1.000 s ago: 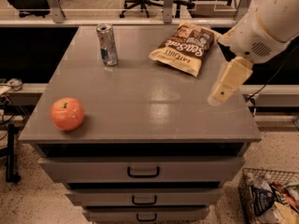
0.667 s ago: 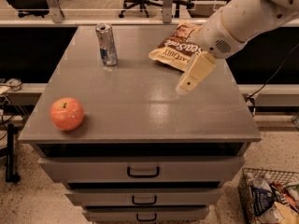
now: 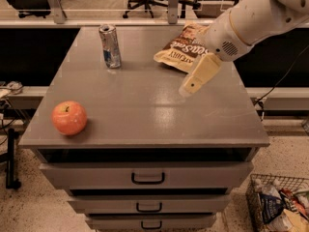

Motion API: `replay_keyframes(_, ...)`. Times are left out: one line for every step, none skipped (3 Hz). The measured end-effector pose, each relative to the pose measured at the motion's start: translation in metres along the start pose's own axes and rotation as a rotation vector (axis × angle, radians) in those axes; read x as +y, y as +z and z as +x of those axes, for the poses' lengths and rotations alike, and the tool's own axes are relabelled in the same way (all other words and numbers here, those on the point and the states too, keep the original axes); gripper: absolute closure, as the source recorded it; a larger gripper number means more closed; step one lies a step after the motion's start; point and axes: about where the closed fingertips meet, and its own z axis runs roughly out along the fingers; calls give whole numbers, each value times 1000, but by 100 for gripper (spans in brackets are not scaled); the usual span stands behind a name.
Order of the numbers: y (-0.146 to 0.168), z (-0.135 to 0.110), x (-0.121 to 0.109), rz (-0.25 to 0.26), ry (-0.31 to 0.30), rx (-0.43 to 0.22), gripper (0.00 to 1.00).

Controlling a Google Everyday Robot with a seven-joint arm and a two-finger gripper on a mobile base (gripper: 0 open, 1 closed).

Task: Knock redbull can over

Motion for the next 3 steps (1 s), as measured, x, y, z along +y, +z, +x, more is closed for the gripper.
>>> replay_keyframes(39,-17,-8,-26,63,-107,0)
replay_keyframes(87,-41,-31,-23,130,-229,0)
replay_keyframes(128,-79,-50,-24,154,-366,0)
